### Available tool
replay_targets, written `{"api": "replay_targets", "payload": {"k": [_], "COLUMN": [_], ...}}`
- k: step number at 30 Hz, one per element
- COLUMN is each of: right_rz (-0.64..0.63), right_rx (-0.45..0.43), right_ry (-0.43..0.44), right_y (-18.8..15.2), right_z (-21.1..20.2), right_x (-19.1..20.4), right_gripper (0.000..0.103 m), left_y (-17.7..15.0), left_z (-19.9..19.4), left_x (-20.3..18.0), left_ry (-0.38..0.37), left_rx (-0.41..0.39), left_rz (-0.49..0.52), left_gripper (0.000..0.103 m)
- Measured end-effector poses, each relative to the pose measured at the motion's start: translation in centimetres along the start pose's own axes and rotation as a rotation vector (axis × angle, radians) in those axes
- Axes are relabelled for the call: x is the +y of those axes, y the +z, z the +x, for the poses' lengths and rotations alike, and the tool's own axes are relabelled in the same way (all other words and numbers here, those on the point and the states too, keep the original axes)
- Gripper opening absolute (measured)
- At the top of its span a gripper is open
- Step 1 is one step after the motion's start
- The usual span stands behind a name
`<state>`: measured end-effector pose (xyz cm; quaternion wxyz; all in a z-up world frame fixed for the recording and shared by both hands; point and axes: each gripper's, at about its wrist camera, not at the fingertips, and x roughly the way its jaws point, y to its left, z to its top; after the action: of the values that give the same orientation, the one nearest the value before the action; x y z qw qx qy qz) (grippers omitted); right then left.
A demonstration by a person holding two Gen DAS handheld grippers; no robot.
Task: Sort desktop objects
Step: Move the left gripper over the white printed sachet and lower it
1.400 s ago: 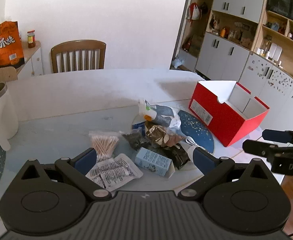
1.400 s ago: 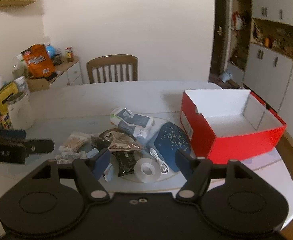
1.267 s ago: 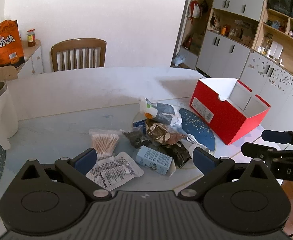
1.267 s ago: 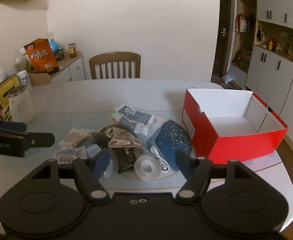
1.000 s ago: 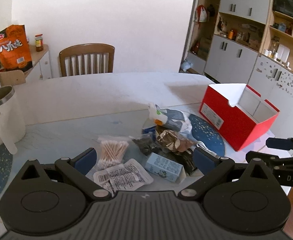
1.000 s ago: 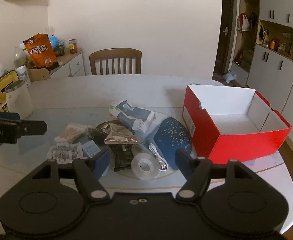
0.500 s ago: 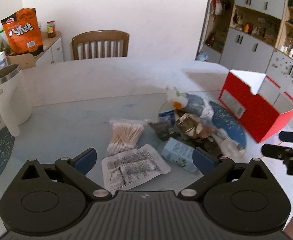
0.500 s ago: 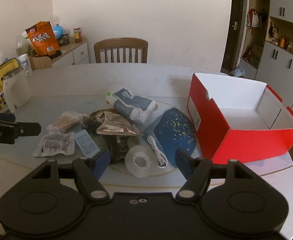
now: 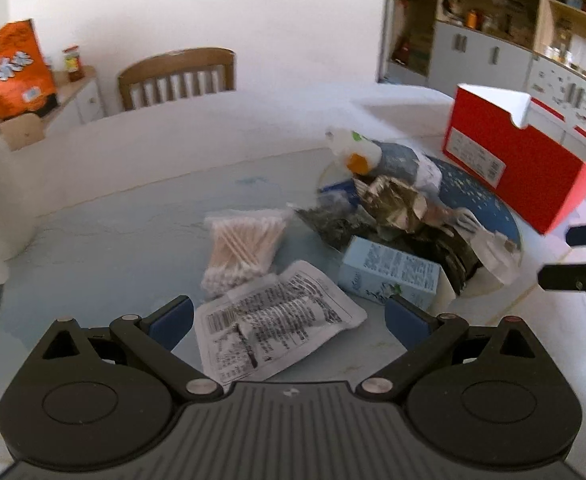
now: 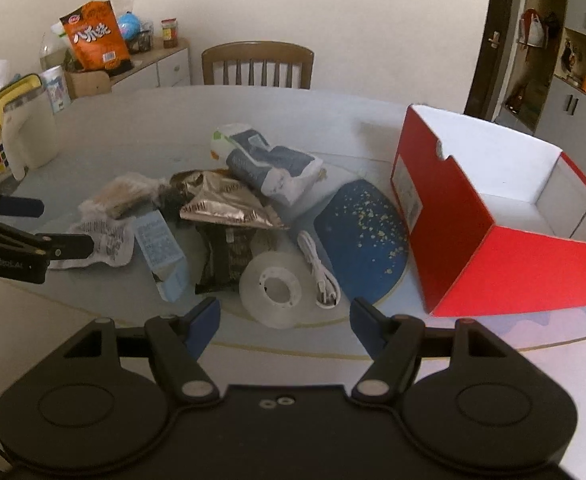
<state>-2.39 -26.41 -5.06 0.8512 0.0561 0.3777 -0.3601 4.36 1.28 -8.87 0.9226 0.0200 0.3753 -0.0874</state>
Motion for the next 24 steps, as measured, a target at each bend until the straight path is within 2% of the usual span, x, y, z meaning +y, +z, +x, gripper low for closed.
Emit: {"api": "replay_targets", "payload": {"k": [8, 17, 24], "right_rz": [-0.018, 0.007, 0.007], "right_rx": [0.039, 0.107, 0.109], "right_ry": [0.009, 0.059, 0.063], "right_y": [-0.5, -0.7, 0.0], "right_z": [2.2, 4.8, 6.0], "right_x": [0.3, -0.2, -0.4], "right_gripper": [0.070, 0.070, 0.070], "left_y": [-0.2, -0.2, -0.1], "left_z": [2.0, 3.9, 4.8], "left_x": [0.7, 1.2, 2.0], "left_ry": [-0.031, -0.076, -0.105], "left_rx": [0.022, 0.056, 0.053], "left_rz": [0.035, 0.056, 0.067], "left_gripper": [0.102, 0.102, 0.102]}}
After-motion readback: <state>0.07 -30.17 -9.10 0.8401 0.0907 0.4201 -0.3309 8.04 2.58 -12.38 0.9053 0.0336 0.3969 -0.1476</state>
